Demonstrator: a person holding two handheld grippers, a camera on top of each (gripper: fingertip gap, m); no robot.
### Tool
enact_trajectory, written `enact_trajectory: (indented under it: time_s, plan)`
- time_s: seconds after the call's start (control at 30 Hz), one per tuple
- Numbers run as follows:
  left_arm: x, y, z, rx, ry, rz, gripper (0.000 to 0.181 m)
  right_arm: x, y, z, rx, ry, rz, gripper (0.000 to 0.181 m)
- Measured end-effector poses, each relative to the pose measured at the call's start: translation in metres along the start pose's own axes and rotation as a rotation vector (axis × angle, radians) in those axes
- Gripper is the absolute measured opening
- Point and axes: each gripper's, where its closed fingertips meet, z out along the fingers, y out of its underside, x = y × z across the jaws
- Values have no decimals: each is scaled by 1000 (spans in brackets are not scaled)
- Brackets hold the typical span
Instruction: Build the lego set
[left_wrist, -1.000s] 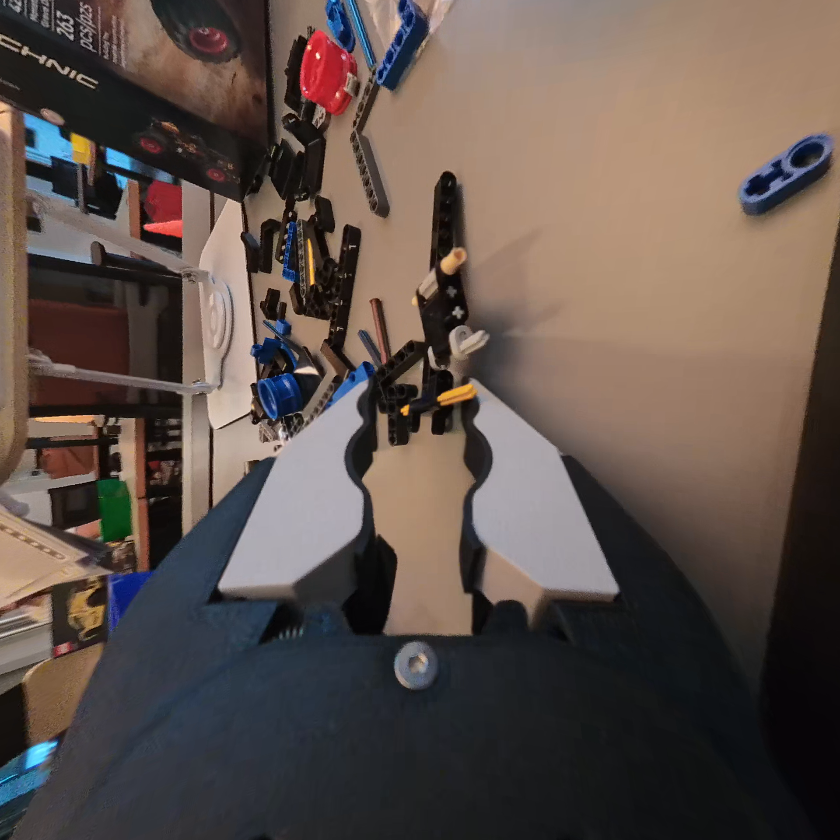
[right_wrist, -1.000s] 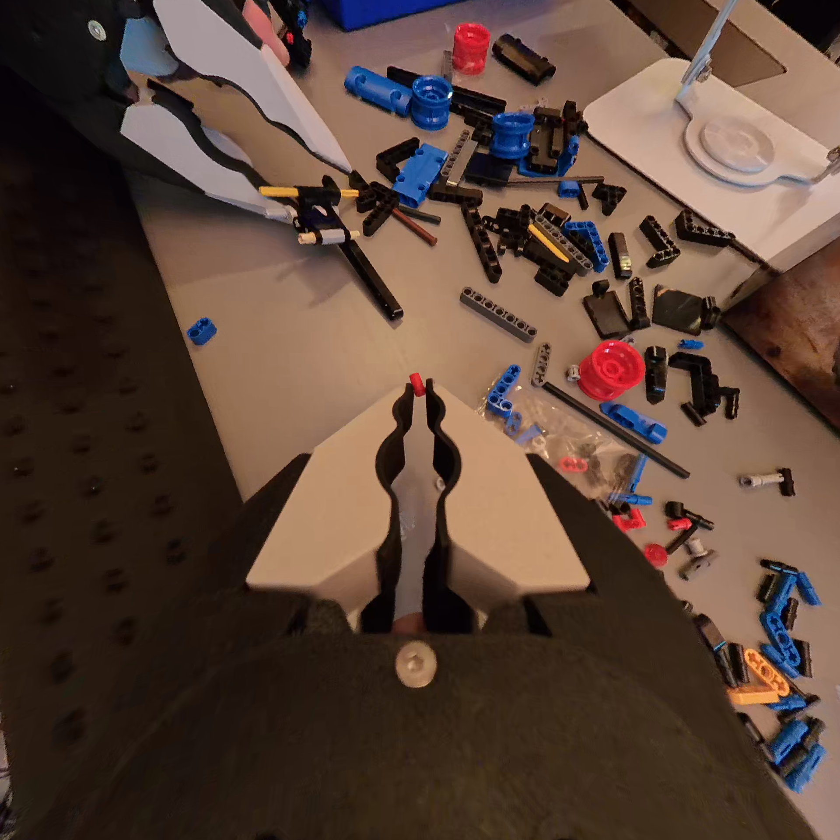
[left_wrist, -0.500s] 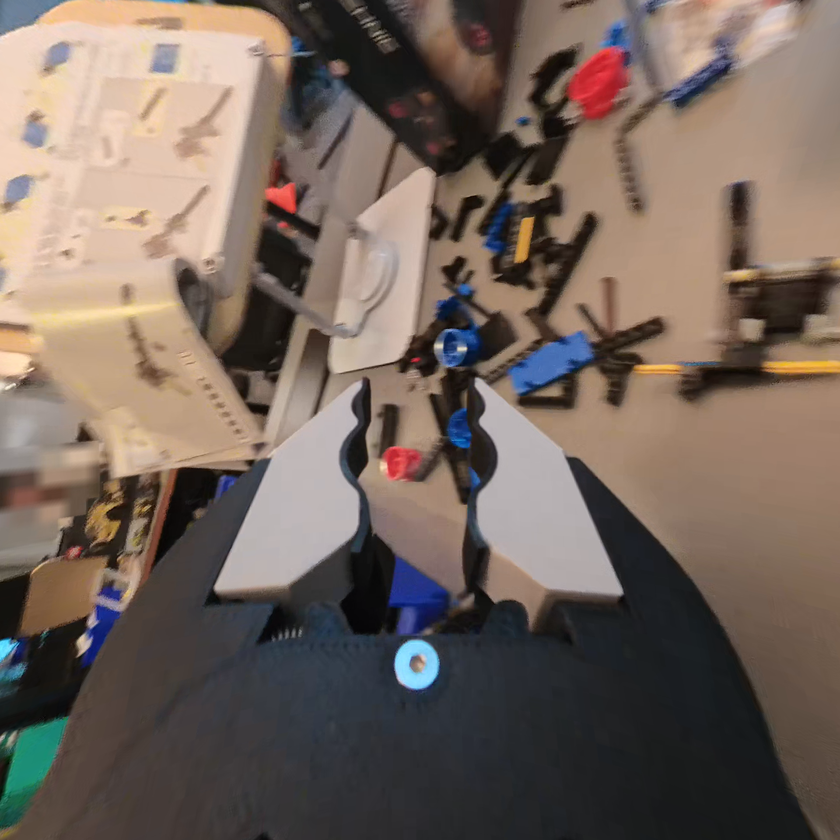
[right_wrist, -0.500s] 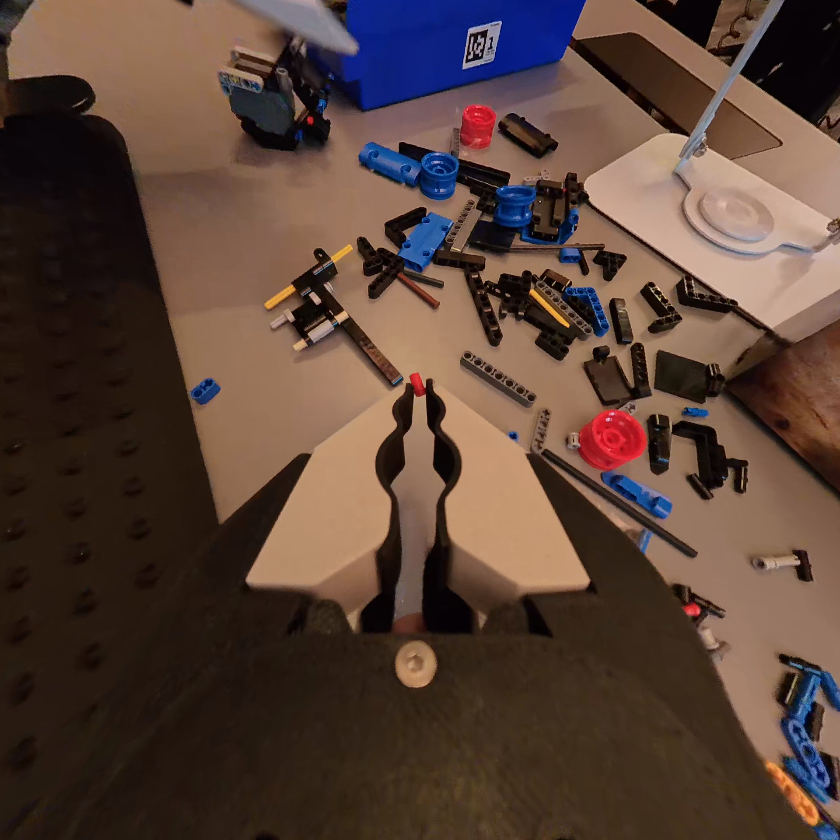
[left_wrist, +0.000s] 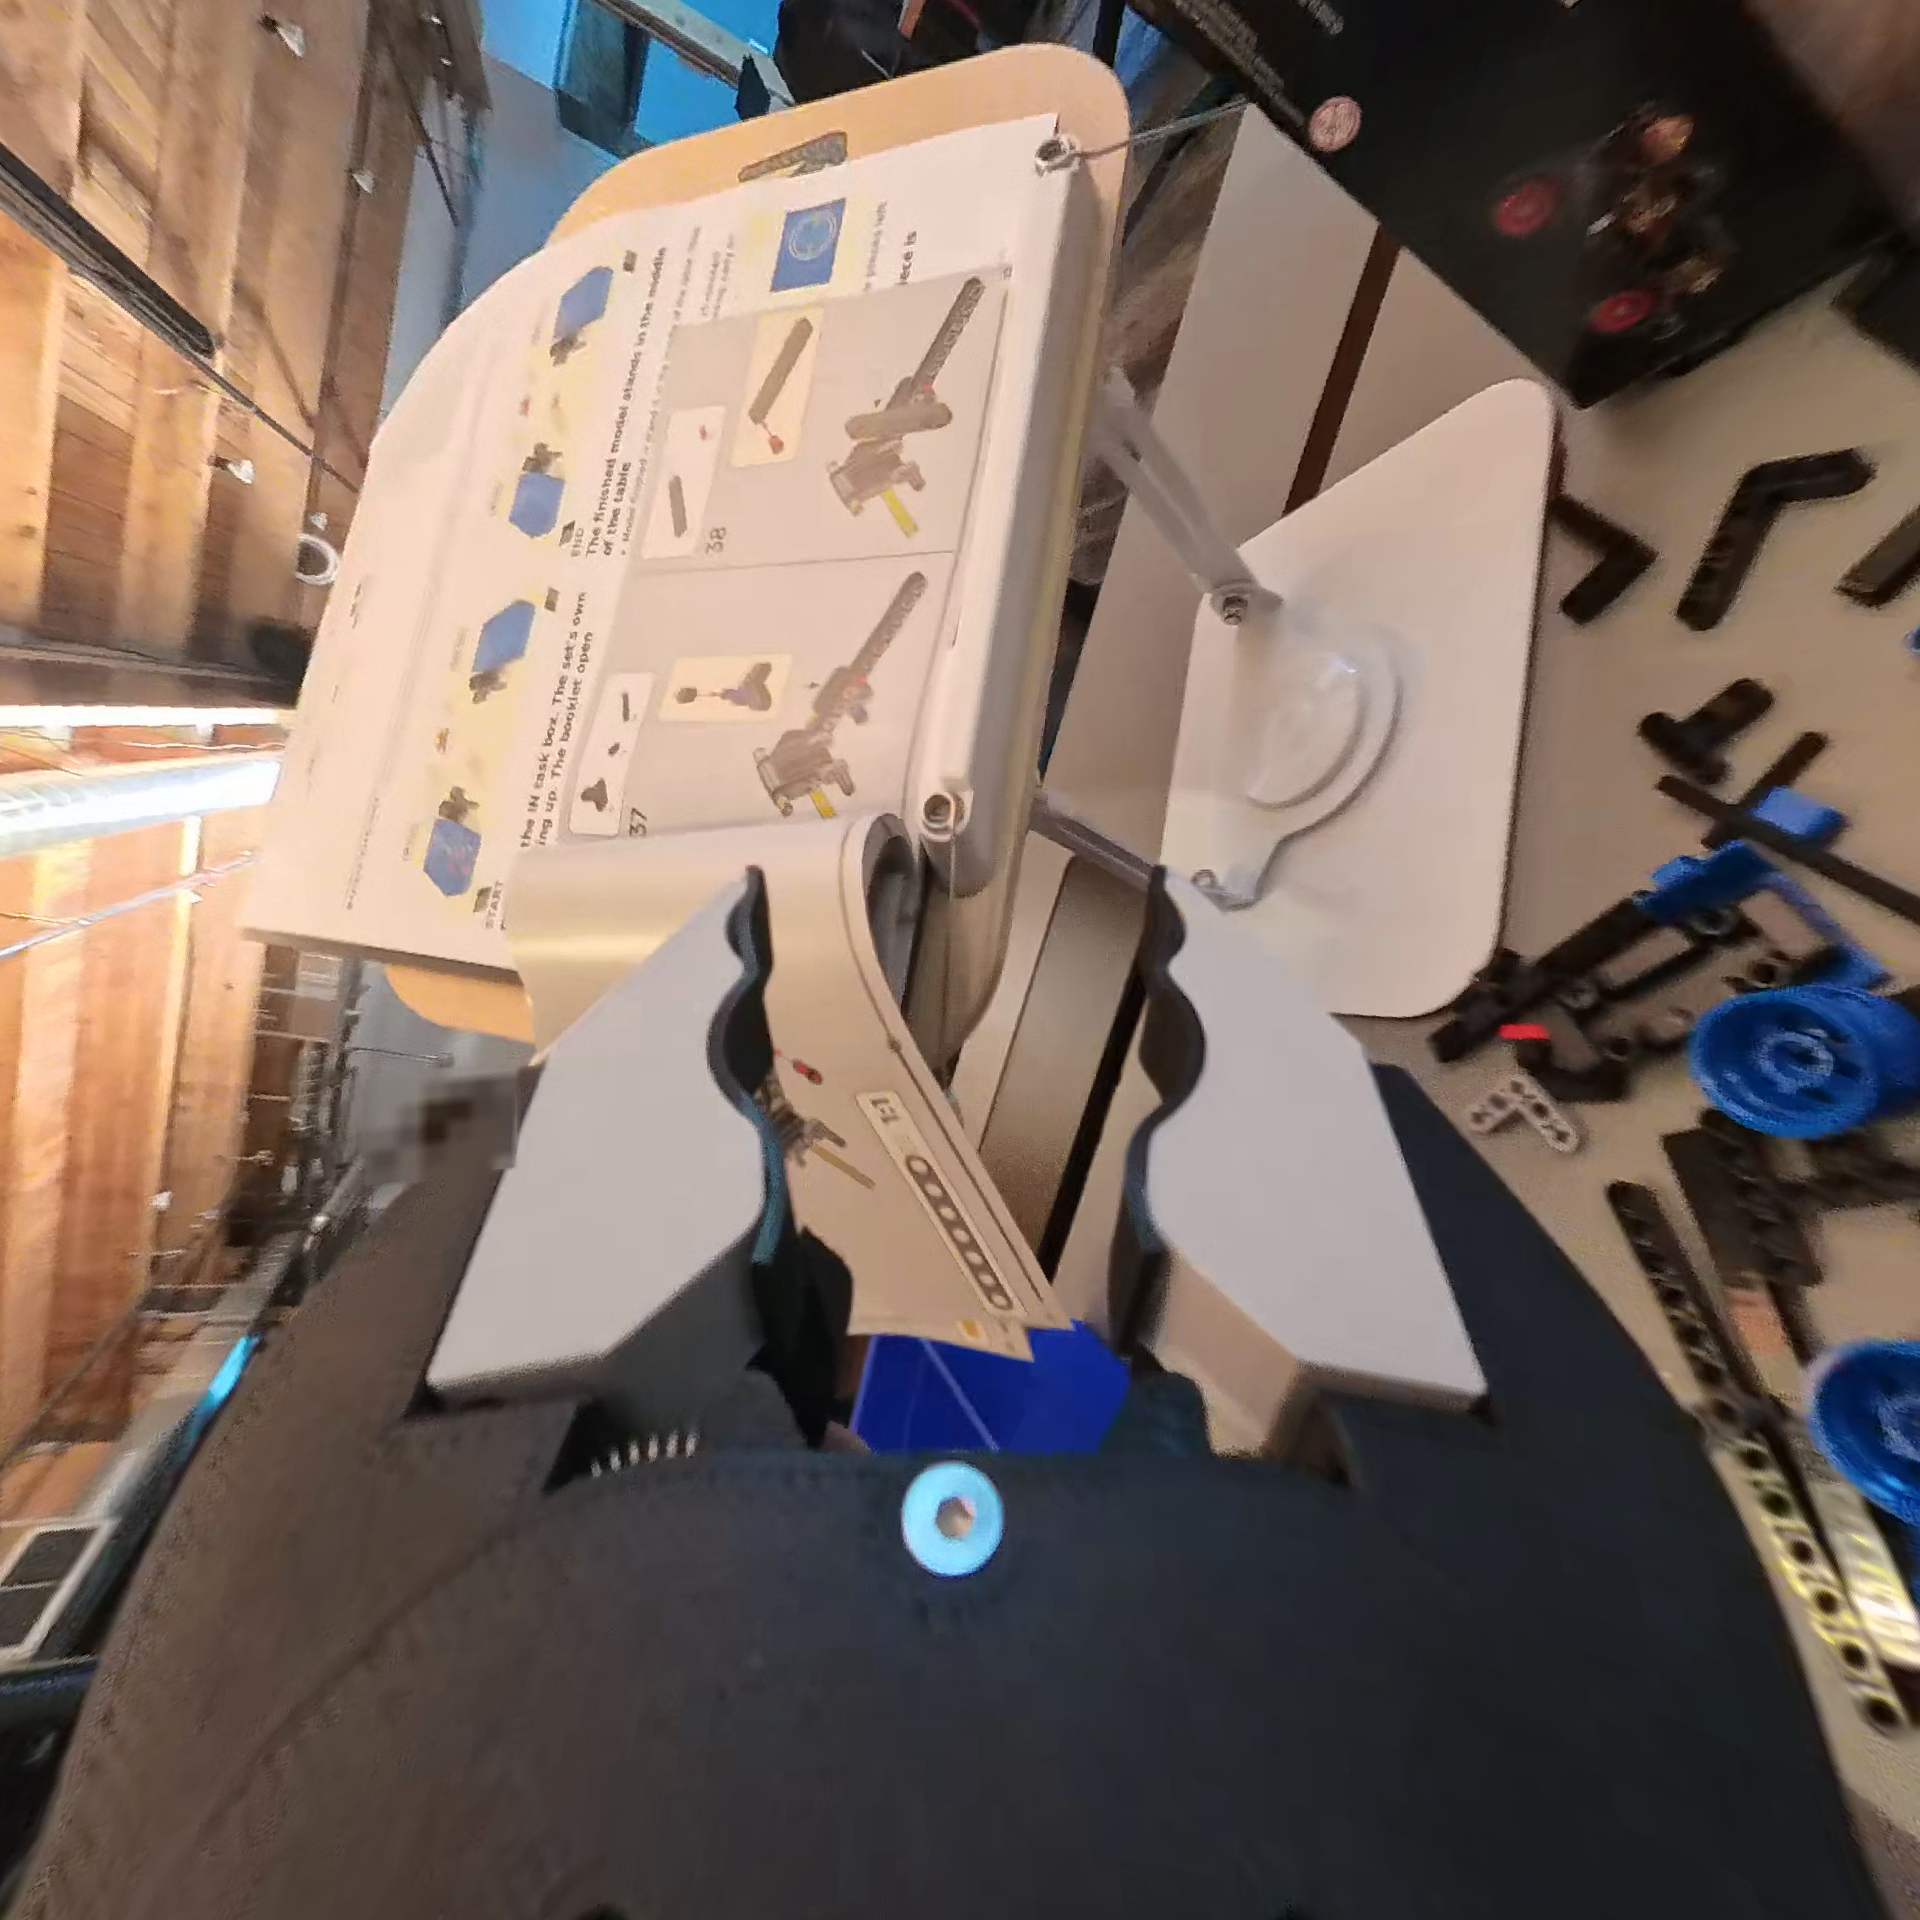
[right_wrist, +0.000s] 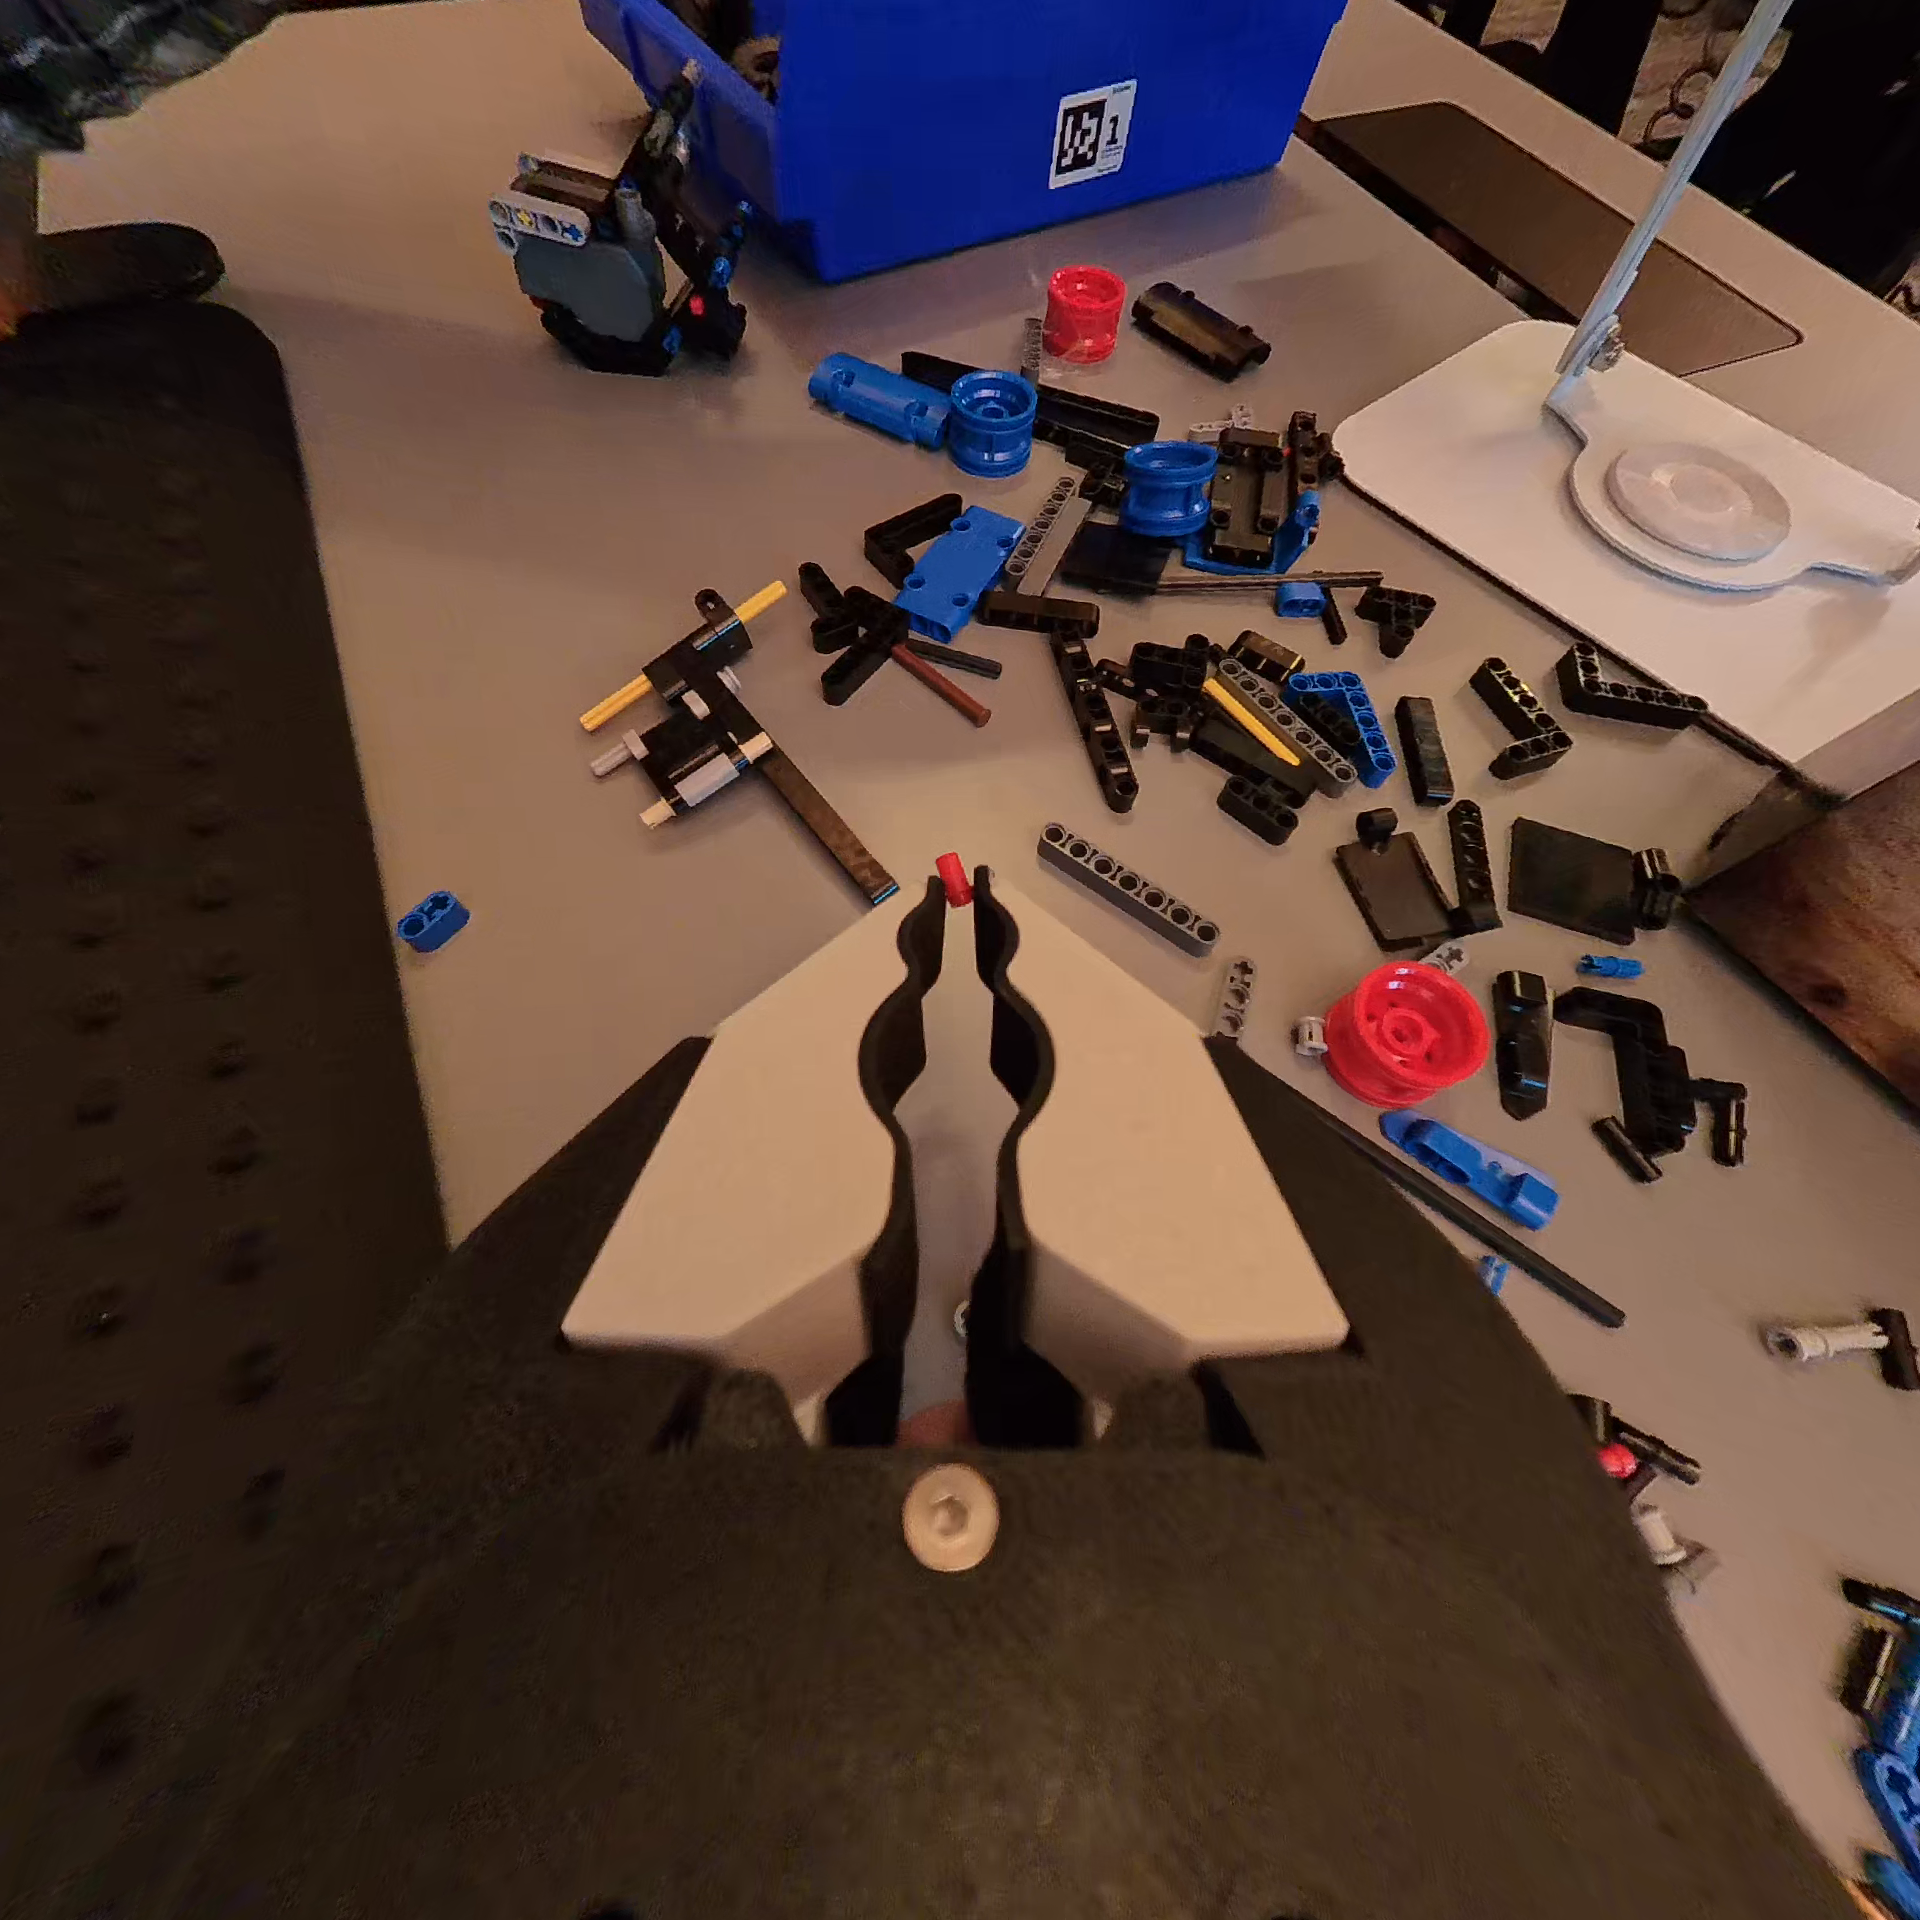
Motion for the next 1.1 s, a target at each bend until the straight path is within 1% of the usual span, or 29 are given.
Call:
enact_trajectory:
  time_s: [0.1,0.17,0.2,0.3,0.43,0.6,0.77,1.0,1.1]
  plan:
    - [-1,11,18,-62,-11,15,73,1,1,1,-1,-1,2,4]
    - [-2,21,25,-105,-27,16,74,2,1,0,-1,0,5,4]
    - [-1,21,26,-103,-31,13,74,2,1,0,1,2,7,4]
    - [-4,18,22,-74,-63,15,73,4,2,-1,6,4,12,4]
    - [-7,26,19,-102,-83,21,73,4,2,0,3,5,9,4]
    - [-3,35,23,-123,-63,11,74,4,1,0,4,8,5,4]
    - [-7,25,18,-87,-92,20,73,5,0,-2,12,14,7,4]
    - [-5,39,21,-129,-74,20,74,4,0,-2,13,12,1,4]
    - [-4,37,20,-113,-75,20,74,5,0,-3,15,14,2,4]
